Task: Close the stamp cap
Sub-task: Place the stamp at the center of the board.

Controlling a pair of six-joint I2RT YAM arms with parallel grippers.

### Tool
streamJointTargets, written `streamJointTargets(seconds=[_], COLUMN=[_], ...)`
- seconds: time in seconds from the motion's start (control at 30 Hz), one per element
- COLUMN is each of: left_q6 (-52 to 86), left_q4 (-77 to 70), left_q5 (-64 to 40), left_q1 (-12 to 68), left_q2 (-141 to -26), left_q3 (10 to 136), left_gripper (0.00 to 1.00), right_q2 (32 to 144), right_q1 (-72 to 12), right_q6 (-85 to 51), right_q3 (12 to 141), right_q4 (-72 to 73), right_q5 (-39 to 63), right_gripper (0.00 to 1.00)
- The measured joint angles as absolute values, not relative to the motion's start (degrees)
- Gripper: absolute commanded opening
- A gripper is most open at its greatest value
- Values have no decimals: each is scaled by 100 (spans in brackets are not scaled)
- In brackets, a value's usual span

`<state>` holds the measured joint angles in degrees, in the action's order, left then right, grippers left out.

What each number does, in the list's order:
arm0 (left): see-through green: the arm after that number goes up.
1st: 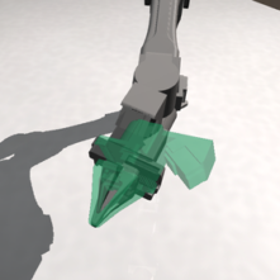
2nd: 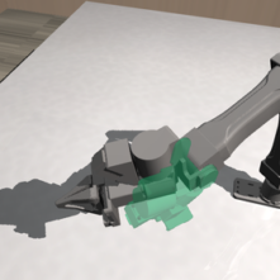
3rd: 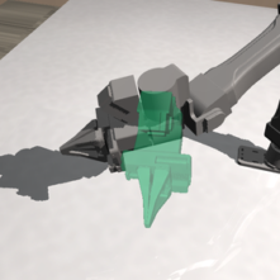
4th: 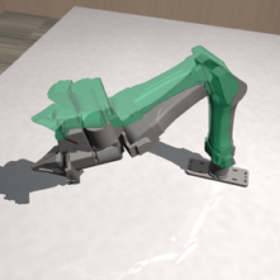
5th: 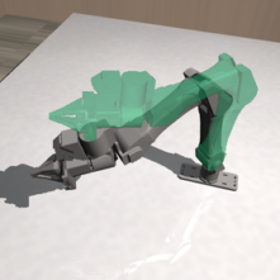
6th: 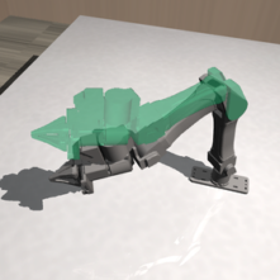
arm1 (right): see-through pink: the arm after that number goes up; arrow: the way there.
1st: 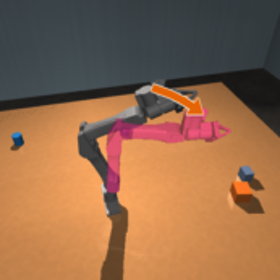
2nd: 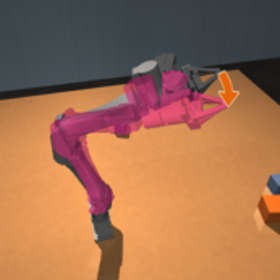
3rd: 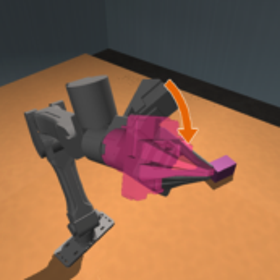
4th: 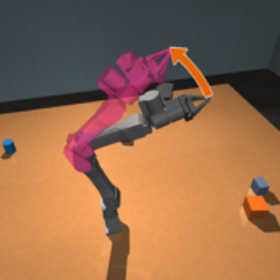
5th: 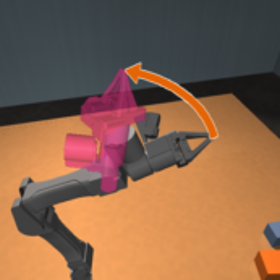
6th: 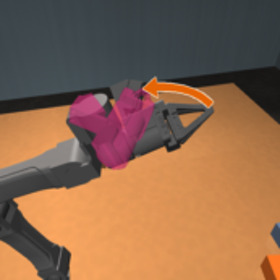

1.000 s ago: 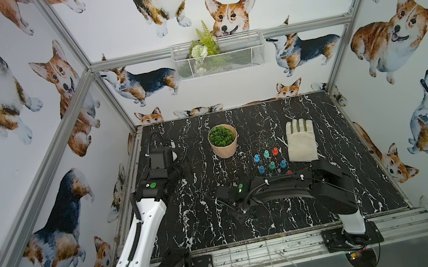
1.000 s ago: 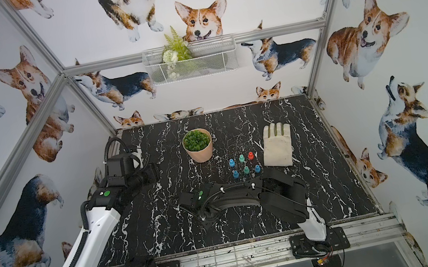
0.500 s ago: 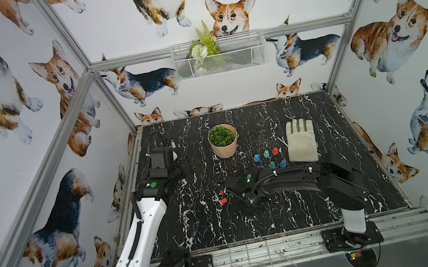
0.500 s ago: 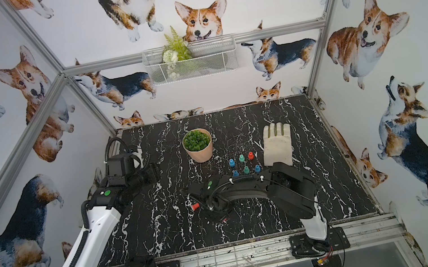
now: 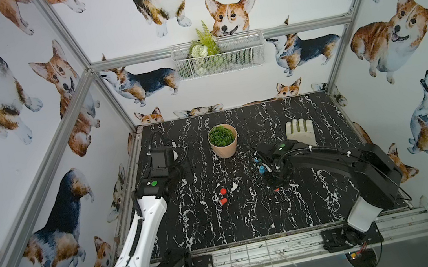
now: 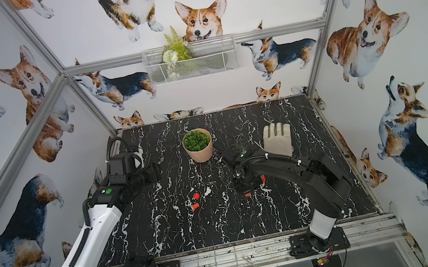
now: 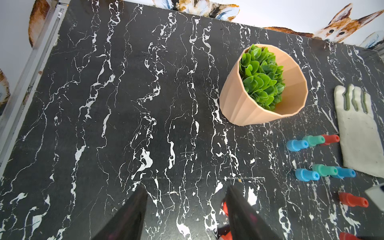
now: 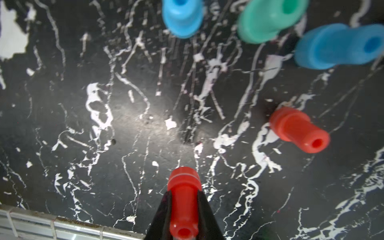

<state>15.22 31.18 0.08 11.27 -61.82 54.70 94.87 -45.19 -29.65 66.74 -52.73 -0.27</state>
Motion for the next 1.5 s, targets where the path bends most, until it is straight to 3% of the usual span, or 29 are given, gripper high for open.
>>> streamJointTargets(seconds=[0.27,0.67,1.13,1.5], left_q6=[1522,1522,1520,1520], left_q4=[3118,3118,3118,3118], left_q5=[8,10,10,10], left_q1=[1127,1127,1127,1127], left_q2=[-6239,-6292,-6309,-6322], left_q3=[5470,5470,5470,5472], left_gripper=[64,64,64,64], right_q2=[9664,10285,10353,10237], right_q1=[-3907,-3824,-3824,-3822], right_q6=[-2700,-2418,-2397,-2397], right_q3=[6598,6794,6794,6956], right_q4=[-4888,-4442,-4375,-4458], right_q5=[-180,-320,-375,-403], right_gripper=[0,3,26,31])
